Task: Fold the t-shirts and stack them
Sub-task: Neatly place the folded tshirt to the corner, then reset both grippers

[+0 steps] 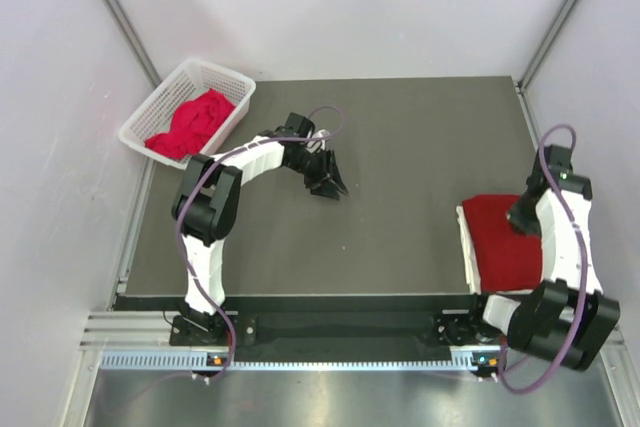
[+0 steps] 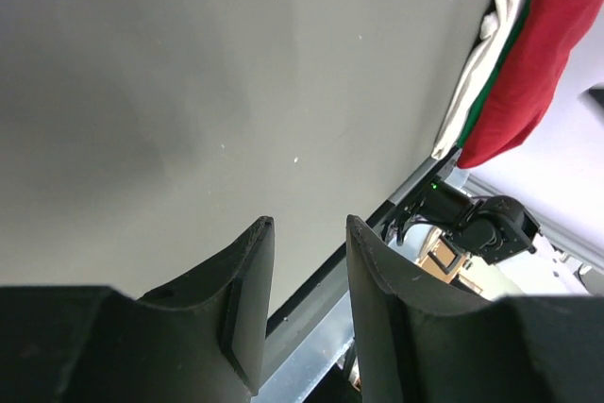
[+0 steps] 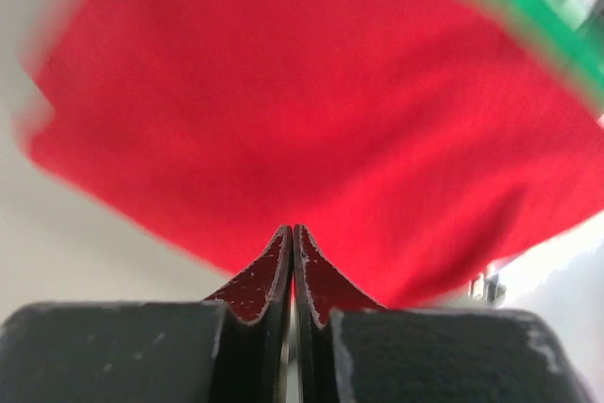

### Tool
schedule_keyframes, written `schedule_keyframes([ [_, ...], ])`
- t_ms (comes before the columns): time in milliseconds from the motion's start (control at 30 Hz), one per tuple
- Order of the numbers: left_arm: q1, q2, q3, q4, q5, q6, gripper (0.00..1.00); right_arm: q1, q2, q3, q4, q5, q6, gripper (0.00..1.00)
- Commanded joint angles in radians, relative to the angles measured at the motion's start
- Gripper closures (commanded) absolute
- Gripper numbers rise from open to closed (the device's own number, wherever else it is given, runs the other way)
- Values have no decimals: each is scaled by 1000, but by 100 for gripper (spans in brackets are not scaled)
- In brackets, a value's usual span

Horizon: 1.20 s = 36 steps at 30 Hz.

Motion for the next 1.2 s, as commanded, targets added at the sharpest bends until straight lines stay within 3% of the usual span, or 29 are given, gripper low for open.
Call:
schedule_keyframes([
  [0, 2, -69, -20, 15, 11, 8, 59, 2, -105, -115, -125, -152, 19, 100],
  [200, 2, -74, -28, 25, 8, -13, 58, 13, -205, -248, -90, -186, 22, 99],
  [433, 2, -77, 6, 1, -17, -19, 58, 19, -30, -224, -68, -118, -1, 96],
  [633, 2, -109, 24, -34, -53, -5, 58, 19, -32, -204, -87, -52, 22, 95],
  [733, 4, -123, 27, -45, -49, 1, 58, 19, -32, -146, -117, -46, 22, 93],
  [867, 7, -205, 78, -48, -67, -16, 59, 31, -6, 101, -150, -126, -27, 86],
  [1000, 5, -334, 39, 60, -109, -94, 58, 108, -24, 253, -95, -238, -71, 62],
  [1067, 7, -420, 14, 97, -157, -93, 56, 151, -76, 266, -36, -317, -93, 43],
  [1133, 7, -465, 4, 98, -193, -76, 55, 189, -121, 250, 2, -418, -108, 9],
  [1167, 8, -506, 4, 99, -204, -62, 49, 197, -136, 243, 36, -493, -93, 1],
])
